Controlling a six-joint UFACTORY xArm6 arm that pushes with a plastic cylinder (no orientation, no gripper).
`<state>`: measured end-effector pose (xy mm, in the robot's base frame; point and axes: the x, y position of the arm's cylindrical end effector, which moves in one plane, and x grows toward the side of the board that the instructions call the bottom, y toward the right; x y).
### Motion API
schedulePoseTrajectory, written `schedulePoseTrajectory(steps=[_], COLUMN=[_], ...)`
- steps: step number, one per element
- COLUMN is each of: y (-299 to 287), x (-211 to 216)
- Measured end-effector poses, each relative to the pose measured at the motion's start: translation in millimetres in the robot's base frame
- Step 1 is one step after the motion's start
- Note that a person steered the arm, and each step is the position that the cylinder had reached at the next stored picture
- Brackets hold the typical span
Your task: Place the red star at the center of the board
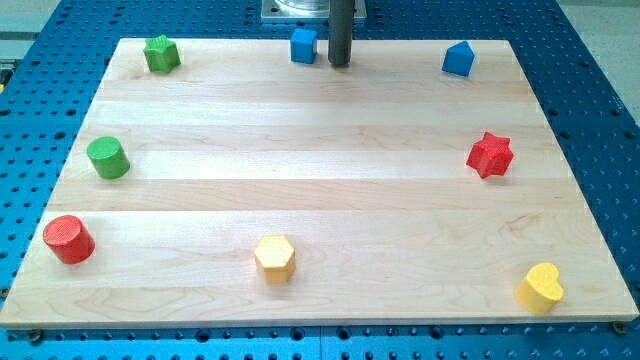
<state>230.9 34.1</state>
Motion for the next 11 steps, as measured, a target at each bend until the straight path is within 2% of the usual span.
schedulePoseTrajectory(steps=[7, 8, 9, 11], y=[1, 6, 3, -4], x=[6, 70, 90, 97])
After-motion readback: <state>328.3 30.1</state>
